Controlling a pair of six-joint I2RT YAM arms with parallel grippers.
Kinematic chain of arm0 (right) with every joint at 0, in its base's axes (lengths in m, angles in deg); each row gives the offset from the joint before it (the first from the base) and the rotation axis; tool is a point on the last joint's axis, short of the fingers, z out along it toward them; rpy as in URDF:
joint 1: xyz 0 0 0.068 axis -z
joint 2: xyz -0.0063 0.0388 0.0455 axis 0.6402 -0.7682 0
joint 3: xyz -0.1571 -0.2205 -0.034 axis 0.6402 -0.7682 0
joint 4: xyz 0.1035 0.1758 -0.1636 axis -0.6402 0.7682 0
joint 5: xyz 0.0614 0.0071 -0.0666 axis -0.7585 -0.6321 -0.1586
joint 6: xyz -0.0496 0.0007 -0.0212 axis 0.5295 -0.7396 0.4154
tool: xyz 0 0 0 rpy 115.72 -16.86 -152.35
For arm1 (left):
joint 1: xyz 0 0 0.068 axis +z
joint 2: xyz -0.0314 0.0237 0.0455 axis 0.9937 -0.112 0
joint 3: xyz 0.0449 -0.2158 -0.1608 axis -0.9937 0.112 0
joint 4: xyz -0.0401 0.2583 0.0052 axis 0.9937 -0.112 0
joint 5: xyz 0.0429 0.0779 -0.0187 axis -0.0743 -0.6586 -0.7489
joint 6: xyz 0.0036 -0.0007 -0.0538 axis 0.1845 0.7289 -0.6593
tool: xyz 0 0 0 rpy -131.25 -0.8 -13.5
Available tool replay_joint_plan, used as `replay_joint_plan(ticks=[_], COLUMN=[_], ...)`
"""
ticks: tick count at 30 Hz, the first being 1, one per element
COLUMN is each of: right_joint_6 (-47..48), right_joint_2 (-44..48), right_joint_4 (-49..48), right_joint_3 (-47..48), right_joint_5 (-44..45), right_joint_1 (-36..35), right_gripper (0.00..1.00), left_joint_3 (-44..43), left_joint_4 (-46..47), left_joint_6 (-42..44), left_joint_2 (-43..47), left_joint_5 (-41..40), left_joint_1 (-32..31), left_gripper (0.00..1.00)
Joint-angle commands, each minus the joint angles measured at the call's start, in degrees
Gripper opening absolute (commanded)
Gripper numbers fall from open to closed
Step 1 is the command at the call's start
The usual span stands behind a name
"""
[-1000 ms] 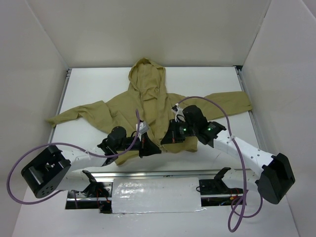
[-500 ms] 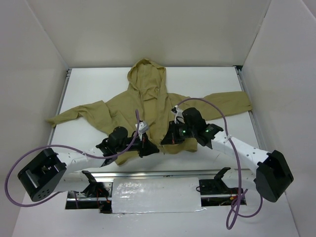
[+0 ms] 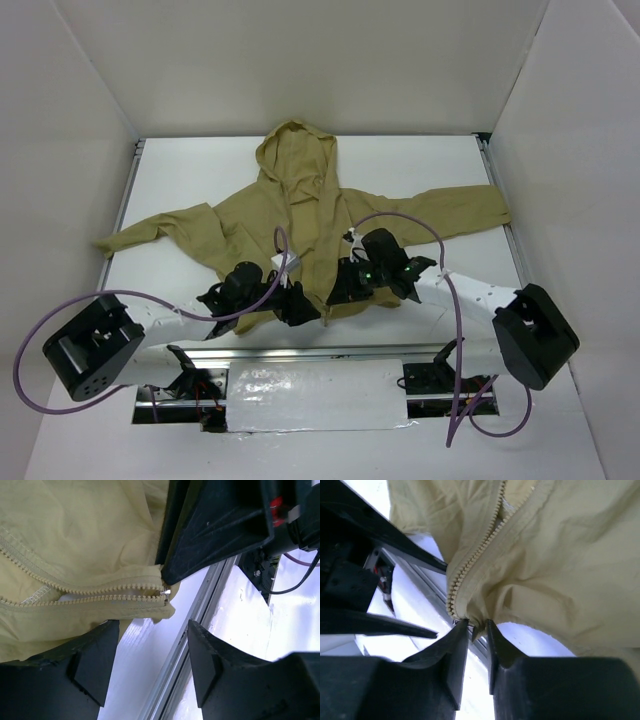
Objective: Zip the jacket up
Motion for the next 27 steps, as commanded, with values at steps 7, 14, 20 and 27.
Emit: replay_joint_plan(ticks=[7,14,20,27], right_joint_6=[2.0,2.2,1.7,1.4], right_joint_2=[-1.0,-1.6,-5.3,-6.8], right_joint_4=[-2.3,-1.7,-4.1,-4.0], right_joint_3=[1.0,1.2,1.3,3.7], right_joint_5=[2.5,5.6,2.2,1.9], right_joint_1=[0.2,0.2,-0.2,-0.8], right_gripper=[0.45,0.4,0.26,0.18], left_joint_3=[0.7,0.3,1.5,0.8], left_joint_4=[-1.0,3.1,9.3,12.1], left_joint_6=[-2.7,-4.7,-7.4,-8.7], left_joint_2=[3.3,-0.9,-5.2,-6.9], left_joint_5=[-5.0,-2.1,0.5,1.9], left_joint_1=[-0.2,-0.2,-0.2,-0.2], left_gripper=[0.84,0.8,0.81,0.82])
